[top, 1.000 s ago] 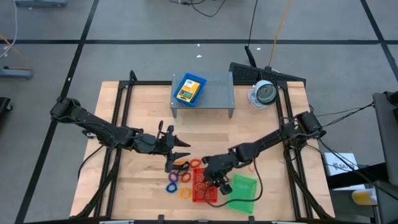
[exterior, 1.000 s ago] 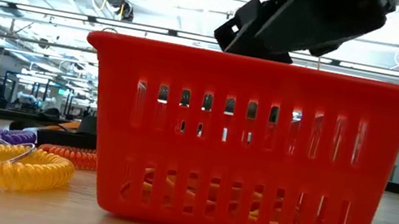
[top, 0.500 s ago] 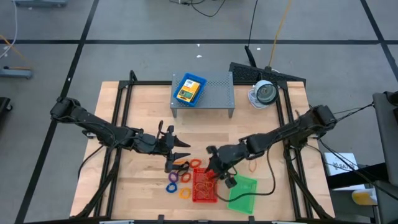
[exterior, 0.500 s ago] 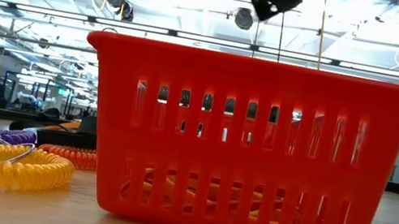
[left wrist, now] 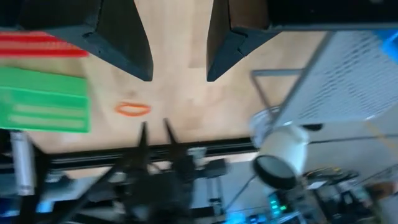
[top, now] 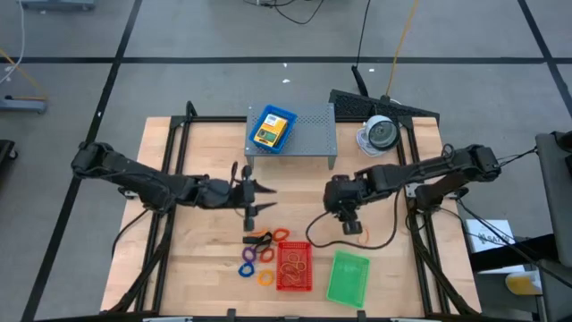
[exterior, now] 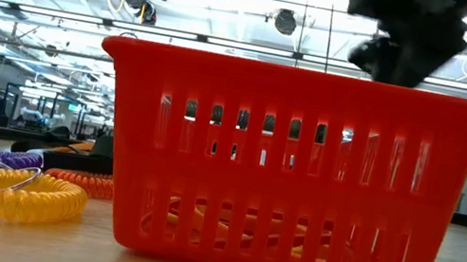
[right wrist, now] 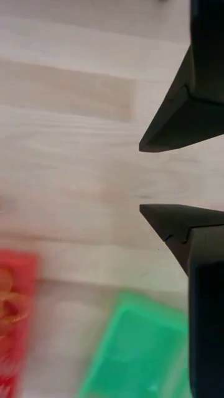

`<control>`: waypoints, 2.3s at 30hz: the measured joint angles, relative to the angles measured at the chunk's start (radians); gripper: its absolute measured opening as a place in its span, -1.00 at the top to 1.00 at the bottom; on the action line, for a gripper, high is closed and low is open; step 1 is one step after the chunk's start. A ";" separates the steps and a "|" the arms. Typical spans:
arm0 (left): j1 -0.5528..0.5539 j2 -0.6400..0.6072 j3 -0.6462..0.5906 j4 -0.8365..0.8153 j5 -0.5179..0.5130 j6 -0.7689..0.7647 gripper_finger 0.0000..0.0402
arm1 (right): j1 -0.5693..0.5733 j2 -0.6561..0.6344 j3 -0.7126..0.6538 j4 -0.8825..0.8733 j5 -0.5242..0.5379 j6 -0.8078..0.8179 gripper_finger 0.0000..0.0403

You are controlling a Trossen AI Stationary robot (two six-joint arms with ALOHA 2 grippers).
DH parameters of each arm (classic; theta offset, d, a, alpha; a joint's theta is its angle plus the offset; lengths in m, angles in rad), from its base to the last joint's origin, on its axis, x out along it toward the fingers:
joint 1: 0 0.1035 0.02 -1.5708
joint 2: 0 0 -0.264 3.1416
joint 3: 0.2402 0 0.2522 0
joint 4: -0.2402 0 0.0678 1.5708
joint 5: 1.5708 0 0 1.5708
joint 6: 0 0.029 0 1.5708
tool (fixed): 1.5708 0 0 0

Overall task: Pick & Place Office Desk Supplies
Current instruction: Put the orange rubber band into the red bin

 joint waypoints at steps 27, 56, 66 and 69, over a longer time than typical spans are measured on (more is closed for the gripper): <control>0.176 0.000 0.000 -0.033 0.002 -0.098 0.22 | 0.116 0.001 -0.164 -0.044 -0.052 0.402 0.15; 0.175 0.000 0.000 -0.051 0.003 -0.133 0.22 | 0.175 -0.128 -0.412 0.136 0.000 0.055 0.16; 0.175 0.000 0.000 -0.030 0.002 -0.155 0.22 | 0.174 -0.267 -0.534 0.203 0.053 0.091 0.16; 0.175 0.000 0.000 -0.018 0.002 -0.156 0.22 | 0.175 -0.266 -0.542 0.199 0.052 0.071 0.16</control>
